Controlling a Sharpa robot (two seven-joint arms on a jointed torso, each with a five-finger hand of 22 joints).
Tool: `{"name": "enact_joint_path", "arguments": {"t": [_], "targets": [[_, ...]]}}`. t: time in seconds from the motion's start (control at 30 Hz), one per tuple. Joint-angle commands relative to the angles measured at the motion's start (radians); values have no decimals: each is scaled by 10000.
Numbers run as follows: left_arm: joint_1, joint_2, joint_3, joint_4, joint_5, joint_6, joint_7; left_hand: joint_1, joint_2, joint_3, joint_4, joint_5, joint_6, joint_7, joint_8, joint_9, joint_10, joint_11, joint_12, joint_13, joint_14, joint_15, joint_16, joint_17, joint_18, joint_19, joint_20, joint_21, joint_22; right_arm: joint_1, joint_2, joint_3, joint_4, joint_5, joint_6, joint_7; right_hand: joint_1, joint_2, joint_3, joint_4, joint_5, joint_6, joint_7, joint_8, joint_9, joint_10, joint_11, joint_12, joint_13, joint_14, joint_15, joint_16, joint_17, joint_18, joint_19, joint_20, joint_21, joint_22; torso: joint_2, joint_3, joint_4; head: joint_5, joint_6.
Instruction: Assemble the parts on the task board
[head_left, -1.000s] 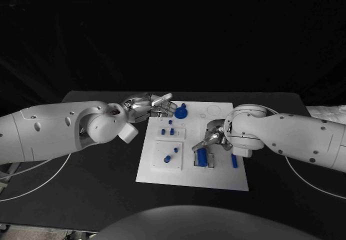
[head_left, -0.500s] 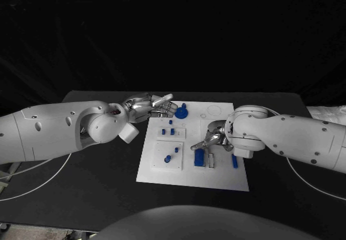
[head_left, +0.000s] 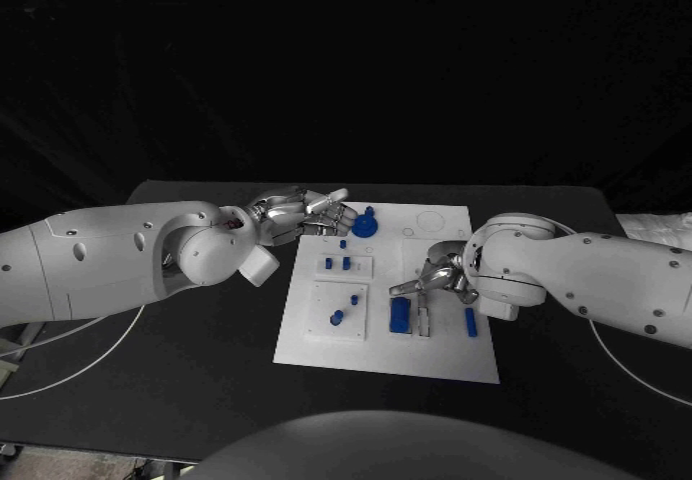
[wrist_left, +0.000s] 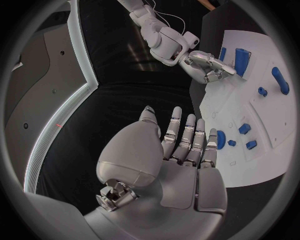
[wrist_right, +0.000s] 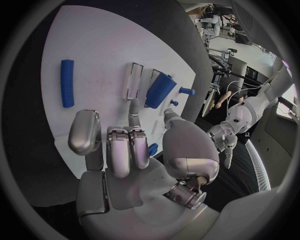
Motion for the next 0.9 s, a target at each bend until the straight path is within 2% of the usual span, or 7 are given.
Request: {"name": "enact_joint_path", "arguments": {"t": [0.03,0.17,0.33,0.53,0.63,0.7,0.9], "targets": [[3,1,6,34,-41,173,23,101,8,-61,-7,40,47,55,58,-17,80,-18,35,-17,28,-7,30,-14,29,-37,14,21,-6,40,-260,7,278,257,-630,309,371,118,33,-92,167,68,34,-17,70,1059,42,38,2631,1025,35,34,2628,88,68,22,95,1498,0,0,-2,29,0],[3,-2,6,36,-44,168,35,123,8,-61,-7,57,54,50,65,-19,85,-19,37,-19,32,-7,33,-18,30,-35,14,25,-2,180,-767,13,838,269,-1007,740,1193,163,77,-473,1231,-237,60,-5,307,1059,58,38,2631,1025,33,34,2628,70,113,7,156,1519,-3,-2,-11,35,0],[3,2,6,56,-69,148,73,148,8,-61,-8,76,59,45,70,-21,89,-20,39,-22,36,-8,36,-23,31,-36,15,27,-2,290,-1525,14,1795,-522,-1833,1895,2286,110,291,-1085,3103,-1620,410,-348,420,1059,334,38,2631,1025,246,34,2628,44,102,139,187,1532,0,2,-1,39,0],[2,-20,6,75,-111,134,109,197,11,-60,-9,121,67,35,80,-27,99,-19,43,-29,43,-8,42,-31,33,-31,15,36,4,207,-2297,8,2839,-2608,-2847,2985,3073,61,364,-1416,3080,-2798,764,-450,350,1059,612,38,2631,1025,505,34,2628,129,-279,391,-338,1398,-6,12,-8,90,0],[2,-23,6,73,-139,118,168,250,20,-54,-10,167,80,22,92,-31,112,-18,50,-34,55,-7,51,-39,34,-26,17,45,9,83,-2549,2,3240,-3674,-3265,3291,3172,56,205,-1286,2783,-2992,769,60,647,1059,614,38,2631,1025,557,34,2628,180,-433,474,-492,1360,-8,-4,-18,47,0],[1,-18,6,75,-150,93,259,386,31,-32,-20,243,109,-7,118,-38,154,-18,69,-42,95,-5,76,-52,38,1,15,74,30,-49,-2651,-2,3428,-4220,-3460,3416,3155,45,-3,-1051,2286,-3076,725,738,1118,1059,612,38,2631,1025,558,34,2628,182,-441,502,-443,1371,-5,-2,-9,22,0],[-3,-43,6,113,-191,61,454,1265,-151,72,-157,713,144,-86,156,-112,222,-94,77,-103,155,-66,104,-137,83,32,16,135,48,-641,-2786,-7,3665,-5532,-4027,3535,3417,-13,-312,-620,2145,-3457,603,2733,2669,1059,580,38,2631,1025,532,34,2628,162,-396,513,-303,1393,-2,-3,-8,54,0]]}}
